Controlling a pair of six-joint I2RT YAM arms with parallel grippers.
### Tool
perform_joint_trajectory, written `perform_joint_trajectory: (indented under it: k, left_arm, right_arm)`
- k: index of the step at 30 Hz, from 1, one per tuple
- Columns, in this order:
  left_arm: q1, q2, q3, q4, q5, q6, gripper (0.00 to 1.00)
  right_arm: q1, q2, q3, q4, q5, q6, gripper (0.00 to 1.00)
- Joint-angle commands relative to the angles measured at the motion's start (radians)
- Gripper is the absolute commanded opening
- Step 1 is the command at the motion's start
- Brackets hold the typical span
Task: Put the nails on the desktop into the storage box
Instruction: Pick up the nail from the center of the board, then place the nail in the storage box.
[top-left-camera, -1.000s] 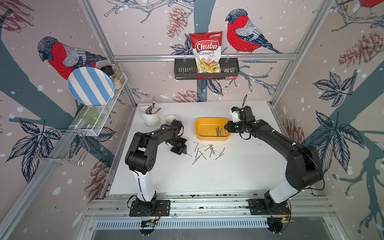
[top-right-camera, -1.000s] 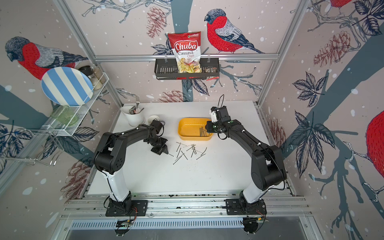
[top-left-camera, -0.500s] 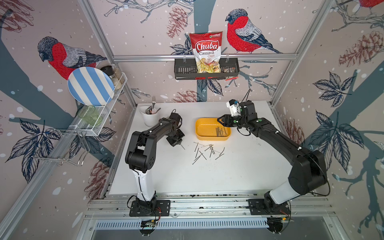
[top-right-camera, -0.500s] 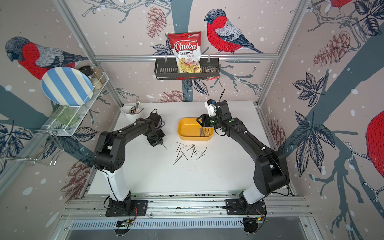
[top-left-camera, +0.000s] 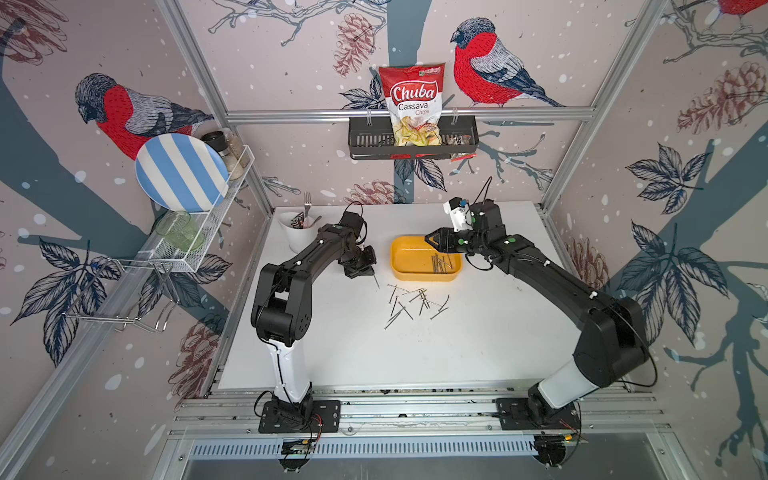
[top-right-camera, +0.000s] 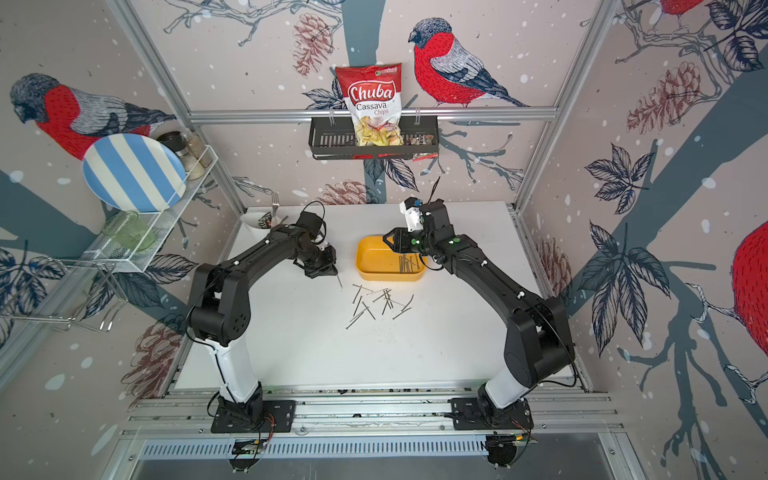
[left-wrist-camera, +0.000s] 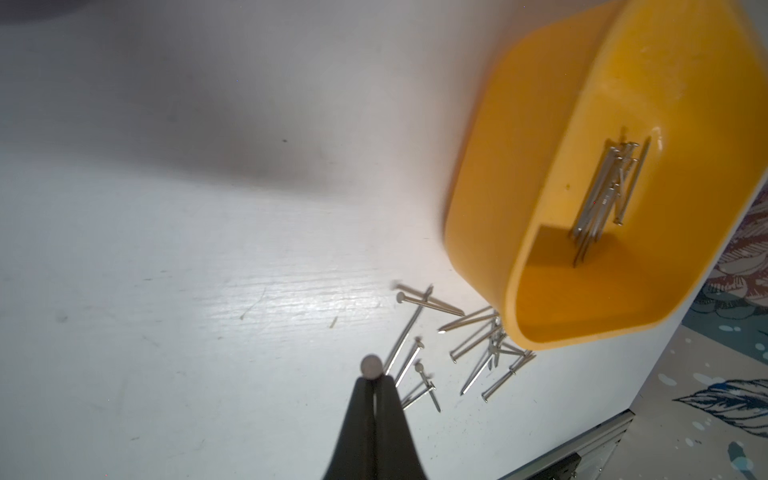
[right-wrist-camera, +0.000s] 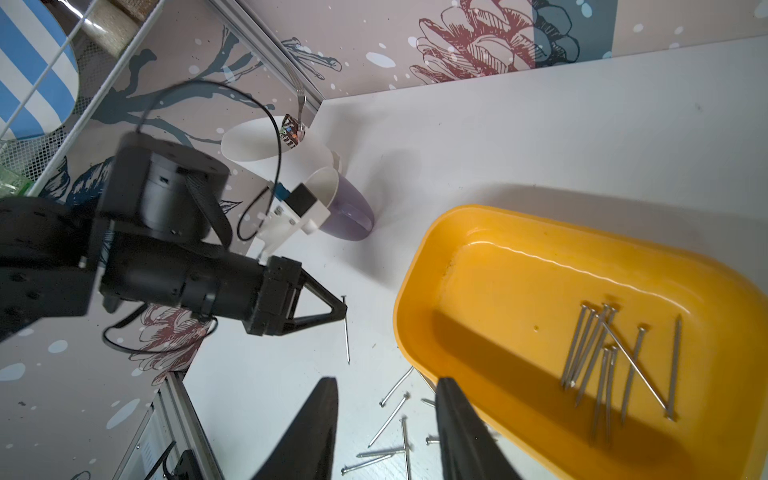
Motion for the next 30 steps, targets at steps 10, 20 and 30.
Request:
perform_joint_trajectory:
  k: [10,20,30]
  left_arm:
    - [-0.121,0.401,0.774,-0.355,0.067,0.127,0.00]
    - [-0.173,0.604,0.921,-0.205,0.193,0.042,0.00]
    - [-0.194,0.674,0.902,-0.120,0.227,-0.004,0.00]
  right_arm:
    - [-0.062,-0.179,-0.149,0.034,0.035,0.019,0.43]
    - [-0.074,-0.282,-0.200,-0.023,0.077,0.006,0.43]
    - [-0.074,-0.329,-0.242,-0.006,0.088,0.019,0.43]
